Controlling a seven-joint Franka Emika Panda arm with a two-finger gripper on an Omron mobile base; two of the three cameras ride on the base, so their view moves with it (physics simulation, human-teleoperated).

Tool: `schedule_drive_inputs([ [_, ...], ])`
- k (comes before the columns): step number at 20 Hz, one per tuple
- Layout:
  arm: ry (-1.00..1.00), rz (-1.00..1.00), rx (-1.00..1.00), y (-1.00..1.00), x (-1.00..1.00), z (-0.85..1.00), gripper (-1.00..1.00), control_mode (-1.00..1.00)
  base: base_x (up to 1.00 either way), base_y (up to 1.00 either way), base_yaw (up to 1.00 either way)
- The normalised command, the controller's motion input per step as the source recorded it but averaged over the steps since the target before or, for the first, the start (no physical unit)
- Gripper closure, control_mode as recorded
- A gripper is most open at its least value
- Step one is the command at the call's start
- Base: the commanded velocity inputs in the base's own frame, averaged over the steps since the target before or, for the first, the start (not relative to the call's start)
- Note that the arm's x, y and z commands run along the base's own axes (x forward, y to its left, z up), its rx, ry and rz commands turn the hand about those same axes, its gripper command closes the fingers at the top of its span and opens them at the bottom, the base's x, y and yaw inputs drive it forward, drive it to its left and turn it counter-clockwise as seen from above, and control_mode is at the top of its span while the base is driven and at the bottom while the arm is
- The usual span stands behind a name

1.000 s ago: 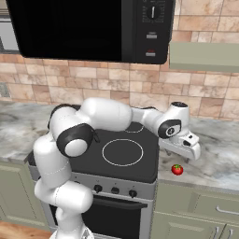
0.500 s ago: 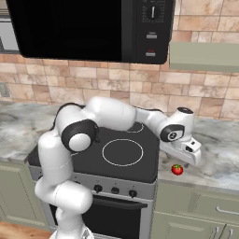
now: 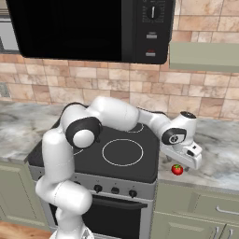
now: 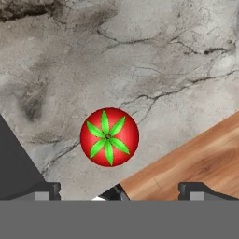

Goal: Place the pan on the rear left burner on the stove. Then place the tomato and the onion in the pan and turn on the rear left burner.

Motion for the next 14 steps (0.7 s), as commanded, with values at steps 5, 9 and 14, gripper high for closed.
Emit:
schedule_drive_inputs([
  [5, 0.0, 0.0, 0.04, 0.0, 0.15, -0.1, -1.0, -1.0, 0.0, 0.0, 0.0],
  [9, 0.0, 0.0, 0.02, 0.0, 0.22, -0.1, -1.0, -1.0, 0.0, 0.0, 0.0],
  [14, 0.02, 0.0, 0.0, -0.08, 0.18, -0.17, -1.0, -1.0, 0.0, 0.0, 0.0],
])
